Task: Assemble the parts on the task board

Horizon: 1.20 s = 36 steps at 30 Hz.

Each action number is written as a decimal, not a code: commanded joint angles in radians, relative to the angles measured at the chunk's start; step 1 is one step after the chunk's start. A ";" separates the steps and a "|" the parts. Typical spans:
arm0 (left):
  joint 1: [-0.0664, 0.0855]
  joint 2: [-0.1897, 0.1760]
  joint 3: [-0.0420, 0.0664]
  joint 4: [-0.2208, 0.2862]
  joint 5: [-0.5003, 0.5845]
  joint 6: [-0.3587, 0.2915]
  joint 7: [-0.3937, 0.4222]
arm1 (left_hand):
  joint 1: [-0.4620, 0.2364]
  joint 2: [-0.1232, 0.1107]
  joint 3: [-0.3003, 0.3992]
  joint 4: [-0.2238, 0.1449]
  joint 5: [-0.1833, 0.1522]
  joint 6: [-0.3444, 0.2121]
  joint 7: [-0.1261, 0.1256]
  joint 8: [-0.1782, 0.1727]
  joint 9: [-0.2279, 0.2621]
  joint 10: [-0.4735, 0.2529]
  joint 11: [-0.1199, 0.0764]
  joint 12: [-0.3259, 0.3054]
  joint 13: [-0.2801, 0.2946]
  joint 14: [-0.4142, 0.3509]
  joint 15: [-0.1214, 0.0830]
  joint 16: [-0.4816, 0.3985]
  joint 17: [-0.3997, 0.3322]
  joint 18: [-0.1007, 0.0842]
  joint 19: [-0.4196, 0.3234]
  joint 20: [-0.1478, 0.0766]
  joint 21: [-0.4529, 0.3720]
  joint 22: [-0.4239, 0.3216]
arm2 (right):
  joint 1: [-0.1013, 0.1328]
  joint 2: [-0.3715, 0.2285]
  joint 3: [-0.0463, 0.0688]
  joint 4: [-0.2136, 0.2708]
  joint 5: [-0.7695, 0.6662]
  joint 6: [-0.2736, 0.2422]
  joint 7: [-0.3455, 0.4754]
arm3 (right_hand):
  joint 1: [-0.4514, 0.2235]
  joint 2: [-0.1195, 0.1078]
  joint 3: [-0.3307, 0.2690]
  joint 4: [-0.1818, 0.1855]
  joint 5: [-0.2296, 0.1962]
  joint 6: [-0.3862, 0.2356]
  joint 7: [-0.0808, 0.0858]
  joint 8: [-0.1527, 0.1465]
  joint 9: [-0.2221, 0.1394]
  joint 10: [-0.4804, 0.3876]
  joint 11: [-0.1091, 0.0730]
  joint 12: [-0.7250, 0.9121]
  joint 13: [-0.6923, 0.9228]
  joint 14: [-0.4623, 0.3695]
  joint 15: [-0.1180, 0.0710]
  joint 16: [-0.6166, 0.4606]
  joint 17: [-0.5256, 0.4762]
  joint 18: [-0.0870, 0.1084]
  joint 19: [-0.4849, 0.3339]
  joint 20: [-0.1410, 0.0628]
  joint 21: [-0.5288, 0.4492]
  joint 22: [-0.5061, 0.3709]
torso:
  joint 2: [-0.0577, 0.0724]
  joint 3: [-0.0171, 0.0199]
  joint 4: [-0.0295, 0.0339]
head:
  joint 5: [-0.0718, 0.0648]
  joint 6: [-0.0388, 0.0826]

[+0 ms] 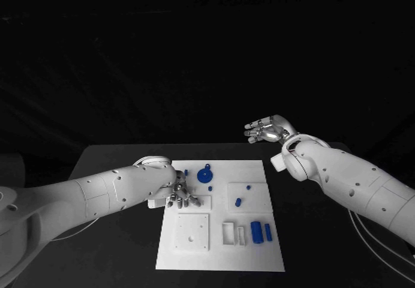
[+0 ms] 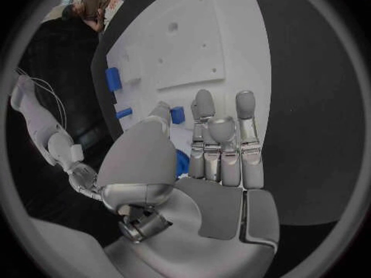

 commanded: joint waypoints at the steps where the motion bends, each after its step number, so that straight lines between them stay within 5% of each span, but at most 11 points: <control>1: 0.001 -0.004 0.008 0.007 0.023 0.027 0.008 | 0.002 -0.009 -0.002 0.004 -0.006 -0.006 -0.001 -0.003 -0.001 0.042 0.007 -0.007 0.001 -0.012 -0.001 -0.004 -0.003 -0.020 -0.009 0.003 -0.009 0.016 | -0.003 -0.001 0.001 0.000 0.006 0.017 0.003 | -0.006 -0.003 -0.009 -0.001 0.008 -0.006 0.000 0.000 0.000 -0.008 0.002 -0.003 -0.001 -0.008 0.002 -0.003 -0.001 -0.005 0.004 0.005 -0.005 -0.003 | 0.000 -0.0004 0.0001 | 0.001 0.000; 4: 0.001 -0.010 0.018 0.011 0.038 0.025 0.008 | 0.000 -0.010 -0.004 0.007 -0.006 -0.007 -0.001 -0.003 -0.001 0.042 0.007 -0.008 0.001 -0.014 -0.002 -0.004 -0.004 -0.020 -0.008 0.002 -0.010 0.016 | -0.005 -0.001 0.001 0.000 0.006 0.018 0.003 | -0.004 -0.002 -0.013 -0.002 0.010 -0.007 0.000 0.000 0.000 -0.009 0.002 -0.003 -0.002 -0.008 0.002 -0.003 -0.001 -0.005 0.005 0.005 -0.005 -0.006 | 0.000 -0.0002 0.0000 | 0.001 -0.001; 10: 0.006 -0.024 0.057 0.019 0.067 0.030 0.006 | 0.005 0.002 0.002 0.004 -0.005 -0.013 0.000 -0.004 -0.003 0.041 0.007 -0.012 0.003 -0.015 -0.003 -0.006 -0.010 -0.022 -0.006 0.000 -0.013 0.016 | -0.006 -0.003 0.001 0.000 0.006 0.016 0.004 | -0.005 -0.001 -0.015 -0.002 0.012 -0.007 0.000 0.000 0.000 -0.009 0.002 -0.003 -0.002 -0.009 0.002 -0.003 -0.001 -0.005 0.005 0.005 -0.006 -0.009 | 0.000 -0.0002 -0.0003 | 0.000 -0.001; 12: 0.014 -0.029 0.066 0.020 0.067 0.035 0.005 | 0.007 0.026 0.008 -0.029 0.002 -0.017 0.002 -0.003 -0.003 0.040 0.009 -0.021 0.003 -0.022 -0.001 -0.010 -0.018 -0.022 -0.010 0.003 -0.018 0.015 | -0.007 -0.003 0.001 0.000 0.006 0.015 0.005 | -0.007 -0.001 -0.016 -0.001 0.016 -0.006 0.000 0.000 0.000 -0.009 0.002 -0.003 -0.002 -0.009 0.002 -0.003 -0.001 -0.005 0.005 0.005 -0.006 -0.011 | 0.001 -0.0003 -0.0008 | 0.002 0.000; 14: 0.024 -0.032 0.072 0.020 0.067 0.042 0.004 | 0.009 0.059 0.009 -0.070 0.058 -0.029 0.005 -0.004 -0.013 0.039 0.010 -0.029 0.004 -0.028 0.000 -0.016 -0.028 -0.021 -0.012 0.004 -0.023 0.015 | -0.007 -0.004 0.001 0.000 0.006 0.014 0.006 | -0.008 -0.001 -0.016 -0.001 0.019 -0.006 0.000 0.000 0.000 -0.009 0.002 -0.003 -0.001 -0.009 0.002 -0.003 -0.001 -0.005 0.006 0.005 -0.006 -0.012 | 0.002 0.0004 -0.0019 | 0.001 0.002; 16: 0.037 -0.034 0.076 0.015 0.067 0.056 0.001 | -0.001 0.081 -0.002 -0.108 0.075 -0.034 0.007 -0.004 -0.027 0.038 0.011 -0.036 0.005 -0.031 0.001 -0.018 -0.033 -0.021 -0.012 0.005 -0.028 0.015 | -0.007 -0.004 0.001 0.000 0.006 0.013 0.006 | -0.008 -0.001 -0.016 -0.001 0.021 -0.006 0.000 0.000 0.000 -0.009 0.002 -0.003 -0.002 -0.009 0.002 -0.003 -0.001 -0.005 0.006 0.005 -0.006 -0.013 | 0.002 0.0001 -0.0023 | 0.001 0.002; 19: 0.059 -0.033 0.080 -0.001 0.067 0.073 0.000 | -0.020 0.130 -0.035 -0.186 0.105 -0.066 0.015 -0.001 -0.083 0.030 0.009 -0.051 0.016 -0.041 0.006 -0.012 -0.040 -0.020 -0.012 0.006 -0.039 0.016 | -0.007 -0.004 0.001 -0.001 0.006 0.012 0.007 | -0.008 -0.001 -0.016 -0.001 0.021 -0.006 0.000 0.000 0.000 -0.009 0.002 -0.003 -0.002 -0.009 0.002 -0.003 -0.001 -0.005 0.006 0.005 -0.006 -0.013 | 0.001 -0.0003 -0.0023 | 0.003 0.003; 26: 0.104 -0.009 0.084 -0.090 0.055 0.103 0.014 | -0.016 0.191 -0.065 -0.237 0.133 -0.090 0.019 -0.004 -0.150 0.029 0.011 -0.047 0.028 -0.042 0.004 0.004 -0.051 -0.018 -0.007 0.007 -0.041 0.018 | -0.007 -0.006 0.001 -0.003 0.006 0.011 0.006 | -0.008 -0.001 -0.016 -0.001 0.021 -0.006 0.000 0.000 0.000 -0.009 0.002 -0.003 -0.002 -0.009 0.002 -0.003 -0.001 -0.005 0.006 0.005 -0.006 -0.013 | 0.002 0.0004 -0.0023 | 0.005 0.010; 28: 0.110 0.003 0.084 -0.125 0.043 0.108 0.019 | -0.019 0.197 -0.074 -0.244 0.133 -0.093 0.021 -0.004 -0.161 0.028 0.013 -0.048 0.029 -0.044 0.005 0.004 -0.054 -0.016 -0.007 0.008 -0.042 0.017 | -0.007 -0.006 0.001 -0.003 0.006 0.011 0.006 | -0.008 -0.001 -0.016 -0.001 0.021 -0.006 0.000 0.000 0.000 -0.009 0.002 -0.003 -0.002 -0.009 0.002 -0.003 -0.001 -0.005 0.006 0.005 -0.006 -0.013 | 0.005 -0.0003 -0.0046 | 0.007 0.015; 32: 0.116 0.024 0.085 -0.186 0.023 0.116 0.029 | -0.020 0.208 -0.084 -0.251 0.134 -0.109 0.031 -0.004 -0.256 0.027 0.016 -0.050 0.029 -0.044 0.007 0.005 -0.062 -0.013 -0.005 0.011 -0.045 0.018 | -0.007 -0.007 0.001 -0.001 0.006 0.010 0.006 | -0.009 0.000 -0.016 0.000 0.021 -0.005 0.000 0.000 0.000 -0.009 0.002 -0.003 -0.002 -0.009 0.002 -0.002 -0.001 -0.005 0.008 0.005 -0.007 -0.018 | 0.008 0.0004 -0.0092 | 0.012 0.019; 36: 0.122 0.039 0.085 -0.234 0.014 0.118 0.040 | -0.015 0.220 -0.087 -0.262 0.139 -0.106 0.031 -0.004 -0.283 0.028 0.016 -0.051 0.028 -0.044 0.007 0.007 -0.064 -0.013 -0.004 0.011 -0.046 0.017 | -0.006 -0.008 0.001 0.002 0.006 0.007 0.005 | -0.012 -0.002 -0.017 0.001 0.024 -0.007 0.000 0.000 0.000 -0.010 0.002 -0.003 -0.002 -0.010 0.003 -0.003 -0.001 -0.005 0.007 0.006 -0.008 -0.021 | 0.015 0.0011 -0.0136 | 0.021 0.024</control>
